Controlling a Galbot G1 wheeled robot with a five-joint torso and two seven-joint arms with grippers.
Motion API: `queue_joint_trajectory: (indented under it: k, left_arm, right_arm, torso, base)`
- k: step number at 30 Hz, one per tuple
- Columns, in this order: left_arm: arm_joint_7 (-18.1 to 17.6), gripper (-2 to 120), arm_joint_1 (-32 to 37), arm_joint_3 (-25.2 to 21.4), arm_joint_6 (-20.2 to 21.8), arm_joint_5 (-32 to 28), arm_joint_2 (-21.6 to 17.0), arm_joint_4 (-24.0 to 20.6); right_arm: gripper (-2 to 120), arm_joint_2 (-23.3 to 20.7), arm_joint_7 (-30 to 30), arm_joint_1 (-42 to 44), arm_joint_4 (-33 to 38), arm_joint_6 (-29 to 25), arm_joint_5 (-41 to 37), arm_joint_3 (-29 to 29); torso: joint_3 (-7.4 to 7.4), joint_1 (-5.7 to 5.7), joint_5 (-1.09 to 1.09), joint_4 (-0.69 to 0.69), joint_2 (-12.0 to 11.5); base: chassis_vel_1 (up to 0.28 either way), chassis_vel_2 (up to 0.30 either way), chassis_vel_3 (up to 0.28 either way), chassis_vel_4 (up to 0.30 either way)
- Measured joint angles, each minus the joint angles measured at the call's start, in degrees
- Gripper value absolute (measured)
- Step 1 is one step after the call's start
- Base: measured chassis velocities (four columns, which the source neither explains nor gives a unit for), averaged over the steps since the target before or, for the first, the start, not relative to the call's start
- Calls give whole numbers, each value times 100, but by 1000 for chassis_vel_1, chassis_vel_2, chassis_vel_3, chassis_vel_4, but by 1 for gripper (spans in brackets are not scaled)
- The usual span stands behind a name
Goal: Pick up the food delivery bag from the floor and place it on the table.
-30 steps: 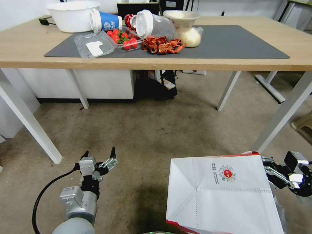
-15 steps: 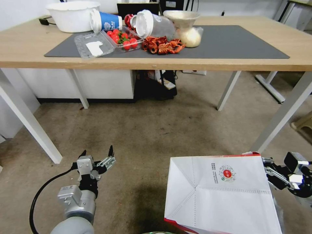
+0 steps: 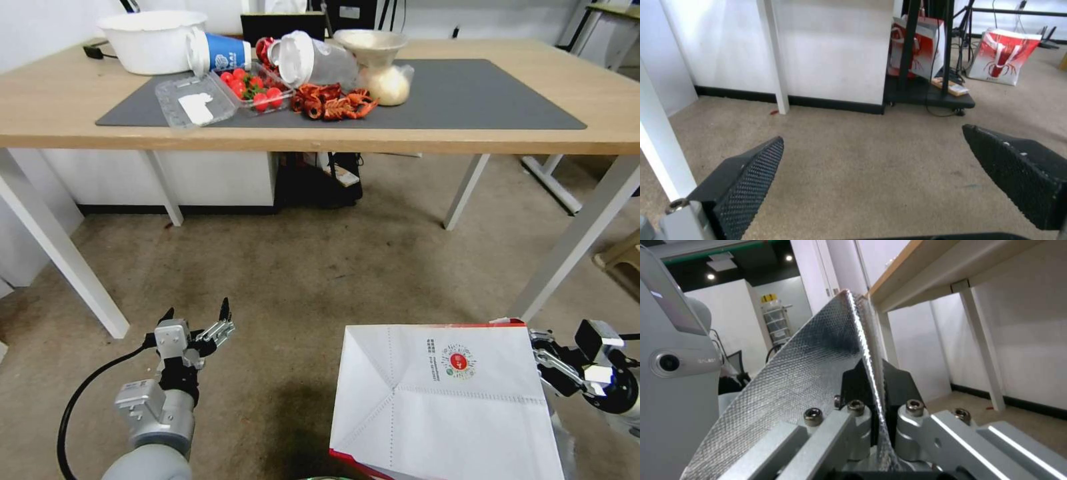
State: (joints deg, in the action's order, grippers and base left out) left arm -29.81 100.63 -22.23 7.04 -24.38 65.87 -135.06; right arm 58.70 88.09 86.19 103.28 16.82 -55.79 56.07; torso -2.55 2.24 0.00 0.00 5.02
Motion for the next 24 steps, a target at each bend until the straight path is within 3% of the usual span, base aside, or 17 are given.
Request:
queue_joint_trajectory:
  k: [24]
  left_arm:
    - [3,100,-66,1,10,47,-29,45]
  right_arm:
    - [0,89,7,31,53,36,13,29]
  torso:
    - [-484,87,1,0,563]
  base:
    - [0,0,0,0]
